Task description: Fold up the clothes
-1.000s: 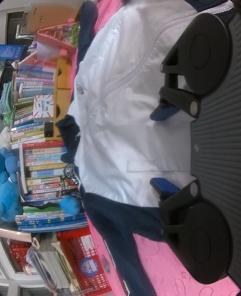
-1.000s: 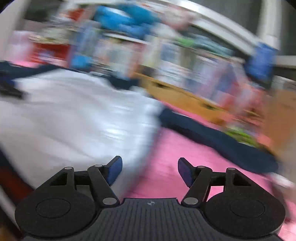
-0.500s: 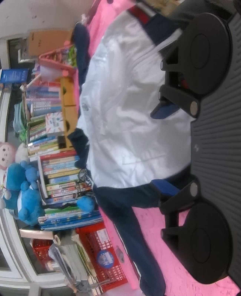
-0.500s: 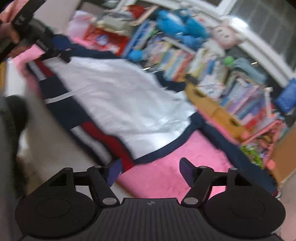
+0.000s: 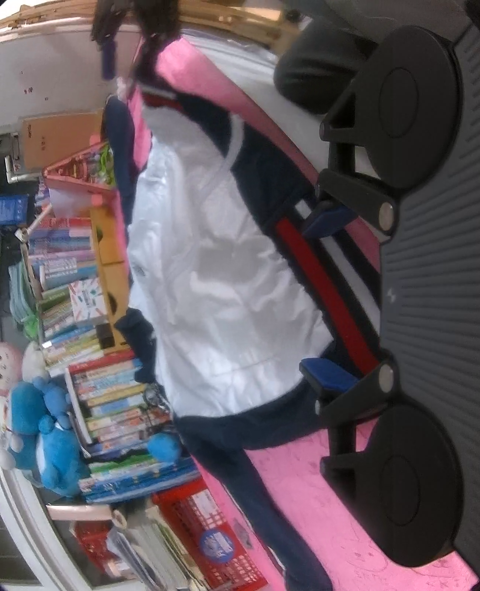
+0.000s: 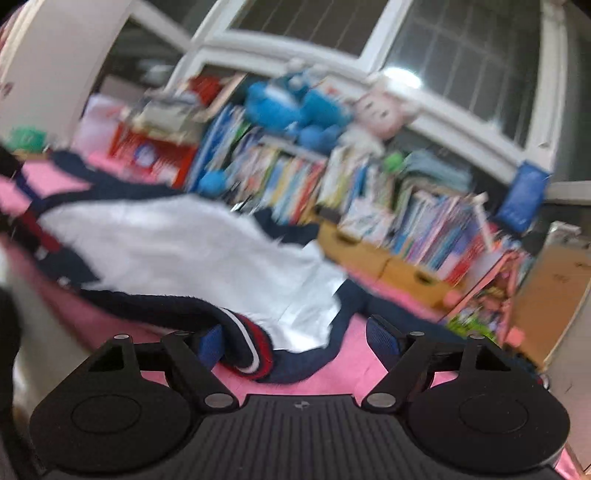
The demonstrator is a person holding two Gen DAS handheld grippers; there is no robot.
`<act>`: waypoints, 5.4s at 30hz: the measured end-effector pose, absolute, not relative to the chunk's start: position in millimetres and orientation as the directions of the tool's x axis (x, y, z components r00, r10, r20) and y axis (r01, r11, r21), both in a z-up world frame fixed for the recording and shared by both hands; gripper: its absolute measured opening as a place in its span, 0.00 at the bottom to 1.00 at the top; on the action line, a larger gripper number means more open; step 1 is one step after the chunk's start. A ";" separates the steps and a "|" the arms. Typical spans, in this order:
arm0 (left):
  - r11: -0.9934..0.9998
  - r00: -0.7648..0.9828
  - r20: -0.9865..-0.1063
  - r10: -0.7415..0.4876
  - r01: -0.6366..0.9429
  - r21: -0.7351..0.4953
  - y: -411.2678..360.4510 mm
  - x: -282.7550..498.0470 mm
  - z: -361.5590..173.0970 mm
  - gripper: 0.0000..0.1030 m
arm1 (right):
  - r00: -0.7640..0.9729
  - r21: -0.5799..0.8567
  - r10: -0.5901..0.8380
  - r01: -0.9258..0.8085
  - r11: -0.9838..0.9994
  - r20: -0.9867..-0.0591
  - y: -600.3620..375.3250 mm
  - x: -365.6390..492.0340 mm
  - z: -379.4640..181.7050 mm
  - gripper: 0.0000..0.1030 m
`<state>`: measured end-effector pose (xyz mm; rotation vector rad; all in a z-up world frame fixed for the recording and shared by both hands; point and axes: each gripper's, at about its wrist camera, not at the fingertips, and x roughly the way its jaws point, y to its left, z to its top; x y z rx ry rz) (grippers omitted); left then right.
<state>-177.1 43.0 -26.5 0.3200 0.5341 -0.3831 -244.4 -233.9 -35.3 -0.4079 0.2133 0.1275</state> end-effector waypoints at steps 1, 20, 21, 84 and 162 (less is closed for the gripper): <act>0.882 0.797 -0.543 -0.263 0.427 0.200 42.5 -176.4 -26.9 0.69 | 0.971 -0.394 0.071 -0.159 0.905 -0.228 -234.2 -243.8 -36.4 0.77; 0.807 0.759 -0.515 -0.397 0.557 0.198 11.2 -179.1 -21.6 0.69 | 0.944 -0.163 0.081 -0.139 0.977 -0.321 -238.1 -187.1 -24.4 0.76; 0.808 0.761 -0.518 -0.392 0.554 0.203 9.3 -177.3 -24.0 0.69 | 0.941 -0.134 0.087 -0.137 0.982 -0.327 -238.3 -180.4 -20.6 0.76; 0.863 0.786 -0.619 0.018 0.300 0.406 70.6 -174.7 -29.0 0.70 | 0.841 -0.549 0.038 -0.386 0.741 -0.540 -241.8 -228.4 -71.3 0.38; 0.618 0.661 -0.513 0.547 -0.733 -0.285 332.1 13.4 -25.2 0.54 | 0.723 0.001 0.297 -0.379 0.926 -0.624 -132.5 61.1 -71.0 0.77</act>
